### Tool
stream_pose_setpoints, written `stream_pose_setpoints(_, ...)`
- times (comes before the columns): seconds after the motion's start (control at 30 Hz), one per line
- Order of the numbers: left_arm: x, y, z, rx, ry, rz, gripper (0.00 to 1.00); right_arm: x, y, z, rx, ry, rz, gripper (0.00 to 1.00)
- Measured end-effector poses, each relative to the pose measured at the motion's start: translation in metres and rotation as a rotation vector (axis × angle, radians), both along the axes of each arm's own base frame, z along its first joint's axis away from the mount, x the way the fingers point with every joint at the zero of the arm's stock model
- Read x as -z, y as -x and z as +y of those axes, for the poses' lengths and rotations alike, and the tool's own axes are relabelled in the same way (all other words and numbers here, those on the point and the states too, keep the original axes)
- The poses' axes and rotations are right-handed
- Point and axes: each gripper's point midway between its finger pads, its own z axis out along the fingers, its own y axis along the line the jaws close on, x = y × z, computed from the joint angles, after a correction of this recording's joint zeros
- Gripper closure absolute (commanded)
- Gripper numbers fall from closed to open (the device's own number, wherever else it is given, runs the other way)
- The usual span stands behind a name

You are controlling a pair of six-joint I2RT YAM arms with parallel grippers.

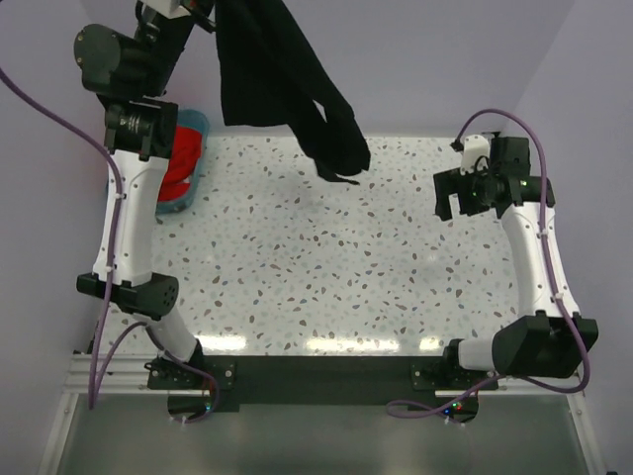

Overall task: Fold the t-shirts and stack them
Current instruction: Move the tshirt to the center of the board

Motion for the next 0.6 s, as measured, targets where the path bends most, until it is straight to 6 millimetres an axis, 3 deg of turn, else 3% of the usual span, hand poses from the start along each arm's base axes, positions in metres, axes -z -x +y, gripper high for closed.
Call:
stream_pose_setpoints(0.07,-0.005,0.012,0.003,0.015,0.029,0.003,1.0,-0.001,0.001,-0.002,0.007,0.002,-0.013,0.01)
stream_pose_setpoints(0.13,0.004,0.019,0.005,0.031,0.045,0.044,1.0,-0.002,0.002,-0.002,0.007,0.003,-0.018,0.01)
stream_pose_setpoints(0.2,0.032,0.022,0.006,0.042,0.058,0.132,1.0,-0.002,0.003,-0.002,0.007,0.003,-0.02,0.01)
stream_pose_setpoints(0.27,0.071,0.018,0.005,0.055,0.068,0.254,0.89,-0.002,0.003,-0.002,0.005,0.005,-0.019,0.01)
stream_pose_setpoints(0.3,0.098,0.017,0.005,0.06,0.076,0.328,0.77,-0.002,0.003,-0.002,0.001,0.006,-0.018,0.01)
stream_pose_setpoints(0.33,0.132,0.014,0.009,0.053,0.084,0.421,0.44,-0.001,0.004,-0.002,-0.005,0.007,-0.015,0.01)
stream_pose_setpoints(0.37,0.169,0.009,0.015,0.039,0.092,0.517,0.32,0.0,0.005,-0.001,-0.015,0.008,-0.011,0.01)
stream_pose_setpoints(0.4,0.208,0.004,0.028,0.011,0.113,0.616,0.01,0.0,0.007,0.0,-0.029,0.008,-0.006,0.01)
stream_pose_setpoints(0.53,0.366,-0.016,0.117,-0.22,0.19,1.024,0.0,0.012,0.019,0.009,-0.115,-0.009,0.061,0.01)
stream_pose_setpoints(0.6,0.416,-0.016,0.151,-0.3,0.199,1.166,0.0,0.023,0.027,0.014,-0.156,-0.028,0.123,0.01)
